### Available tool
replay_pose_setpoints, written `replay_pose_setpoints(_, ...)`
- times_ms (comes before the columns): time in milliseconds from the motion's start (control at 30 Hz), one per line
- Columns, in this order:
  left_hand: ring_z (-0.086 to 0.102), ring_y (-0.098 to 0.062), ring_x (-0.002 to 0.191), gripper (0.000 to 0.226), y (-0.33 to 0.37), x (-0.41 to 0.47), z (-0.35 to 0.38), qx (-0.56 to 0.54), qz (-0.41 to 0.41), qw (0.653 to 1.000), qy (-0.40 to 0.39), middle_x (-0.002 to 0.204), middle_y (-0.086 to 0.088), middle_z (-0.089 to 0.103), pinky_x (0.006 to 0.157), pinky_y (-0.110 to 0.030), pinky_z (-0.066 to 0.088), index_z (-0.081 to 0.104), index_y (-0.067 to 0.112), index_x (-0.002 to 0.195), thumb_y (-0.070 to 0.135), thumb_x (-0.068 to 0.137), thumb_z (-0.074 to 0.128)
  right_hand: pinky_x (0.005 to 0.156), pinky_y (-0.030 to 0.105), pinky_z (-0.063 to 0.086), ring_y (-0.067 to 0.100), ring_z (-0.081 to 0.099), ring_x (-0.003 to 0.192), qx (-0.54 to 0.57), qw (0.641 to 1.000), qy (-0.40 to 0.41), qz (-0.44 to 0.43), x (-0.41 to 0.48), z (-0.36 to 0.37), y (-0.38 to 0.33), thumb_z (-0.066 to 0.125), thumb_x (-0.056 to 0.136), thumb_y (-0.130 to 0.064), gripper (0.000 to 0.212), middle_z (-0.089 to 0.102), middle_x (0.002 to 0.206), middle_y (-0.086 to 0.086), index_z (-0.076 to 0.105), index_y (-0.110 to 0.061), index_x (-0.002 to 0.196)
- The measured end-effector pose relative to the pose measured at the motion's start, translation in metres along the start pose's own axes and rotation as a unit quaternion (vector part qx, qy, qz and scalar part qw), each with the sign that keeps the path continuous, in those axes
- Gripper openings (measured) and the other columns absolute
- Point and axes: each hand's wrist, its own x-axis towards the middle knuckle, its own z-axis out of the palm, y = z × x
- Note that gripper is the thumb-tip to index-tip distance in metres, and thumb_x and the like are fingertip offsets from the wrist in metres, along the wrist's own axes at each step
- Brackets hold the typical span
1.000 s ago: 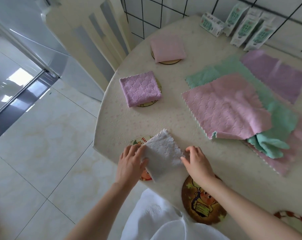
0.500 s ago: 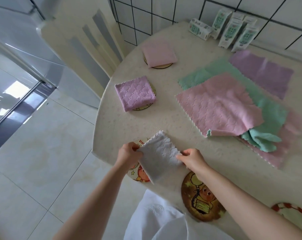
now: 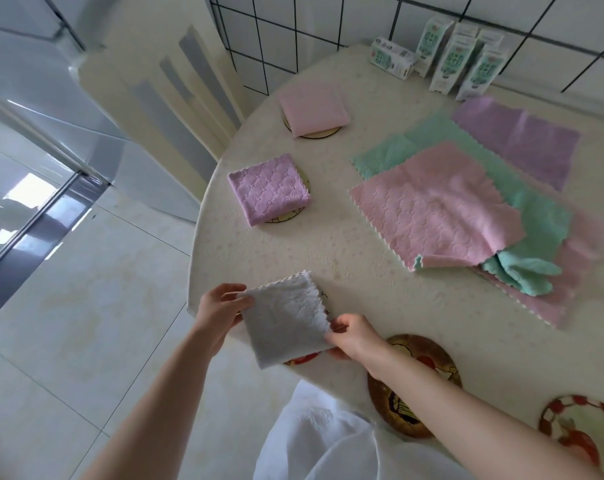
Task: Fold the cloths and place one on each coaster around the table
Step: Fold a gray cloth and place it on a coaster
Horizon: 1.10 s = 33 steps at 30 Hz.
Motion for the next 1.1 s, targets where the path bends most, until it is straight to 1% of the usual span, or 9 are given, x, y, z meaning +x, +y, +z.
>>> replay_pose_setpoints(133,0.059,-0.026,0.080,0.020,-0.009,0.007,0.000,0.038,0.023,0.998,0.041,0.086,-0.014,0.062,0.079,-0.038,0.054,0.064,0.004,0.092,-0.009,0.077,0.066,0.075,0.044,0.059,0.025,0.070,0.079,-0.045,0.998,0.033,0.006,0.003,0.005,0.006,0.069,0.079,-0.022,0.016,0.070,0.088,0.008,0.067,-0.009,0.088)
replay_pose_setpoints(233,0.062,-0.025,0.078,0.018,-0.014,0.011,-0.001,0.120,0.057,0.987,0.091,0.082,-0.006,0.067,0.076,-0.035,0.055,0.068,0.014,0.084,0.001,0.073,0.071,0.077,0.037,0.057,0.021,0.068,0.080,-0.106,0.993,0.054,-0.007,0.004,0.004,0.005,0.070,0.079,-0.028,0.020,0.070,0.088,0.004,0.065,-0.011,0.090)
replay_pose_setpoints(333,0.062,-0.021,0.076,0.015,-0.012,0.009,-0.001,0.199,0.087,0.969,0.117,0.081,-0.001,0.068,0.061,-0.022,0.044,0.069,0.014,0.087,0.005,0.075,0.071,0.068,0.025,0.047,0.018,0.062,0.082,-0.178,0.981,0.066,-0.031,0.000,0.002,0.003,0.068,0.082,-0.033,0.025,0.066,0.088,0.001,0.063,-0.012,0.094)
replay_pose_setpoints(433,0.059,-0.016,0.077,0.016,-0.008,0.010,0.001,0.297,0.129,0.939,0.121,0.088,0.000,0.067,0.059,-0.022,0.036,0.069,0.015,0.089,0.004,0.078,0.067,0.065,0.026,0.046,0.017,0.060,0.078,-0.186,0.979,0.069,-0.043,-0.002,-0.002,0.007,0.068,0.082,-0.035,0.025,0.066,0.086,0.001,0.062,-0.013,0.091)
replay_pose_setpoints(500,0.057,-0.016,0.078,0.021,-0.004,0.011,0.004,0.328,0.163,0.923,0.120,0.092,0.000,0.065,0.060,-0.021,0.037,0.068,0.015,0.090,-0.001,0.078,0.062,0.066,0.027,0.048,0.017,0.061,0.079,-0.203,0.975,0.076,-0.045,-0.001,-0.009,0.010,0.066,0.083,-0.030,0.017,0.066,0.087,0.001,0.063,-0.014,0.090)
replay_pose_setpoints(733,0.058,-0.019,0.090,0.021,0.018,0.012,0.045,0.388,0.265,0.881,0.054,0.101,-0.004,0.062,0.078,-0.033,0.051,0.067,0.010,0.096,-0.002,0.081,0.061,0.068,0.027,0.047,0.016,0.059,0.079,-0.237,0.960,0.126,-0.083,-0.002,-0.064,0.007,0.059,0.084,-0.021,0.005,0.065,0.084,-0.002,0.062,-0.018,0.085)
replay_pose_setpoints(833,0.058,-0.018,0.092,0.021,0.024,0.013,0.075,0.406,0.293,0.865,0.015,0.105,-0.004,0.062,0.081,-0.031,0.051,0.066,0.010,0.101,0.000,0.083,0.061,0.072,0.029,0.051,0.015,0.061,0.081,-0.256,0.946,0.162,-0.115,-0.003,-0.096,0.005,0.058,0.085,-0.020,0.003,0.064,0.085,-0.005,0.061,-0.020,0.086)
replay_pose_setpoints(967,0.059,-0.020,0.097,0.026,0.030,0.009,0.125,0.429,0.327,0.842,-0.035,0.107,-0.004,0.062,0.084,-0.031,0.050,0.066,0.011,0.104,-0.002,0.083,0.058,0.072,0.034,0.052,0.017,0.060,0.085,-0.308,0.907,0.226,-0.176,0.001,-0.139,-0.002,0.058,0.089,-0.020,0.007,0.059,0.097,-0.003,0.055,-0.017,0.095)
replay_pose_setpoints(1100,0.052,-0.021,0.114,0.036,0.033,0.006,0.177,0.474,0.368,0.793,-0.102,0.121,-0.003,0.060,0.094,-0.035,0.046,0.062,0.015,0.117,0.001,0.085,0.054,0.062,0.036,0.053,0.021,0.058,0.086,-0.390,0.856,0.261,-0.217,0.013,-0.172,-0.008,0.060,0.089,-0.022,0.025,0.048,0.110,0.001,0.049,-0.015,0.110)
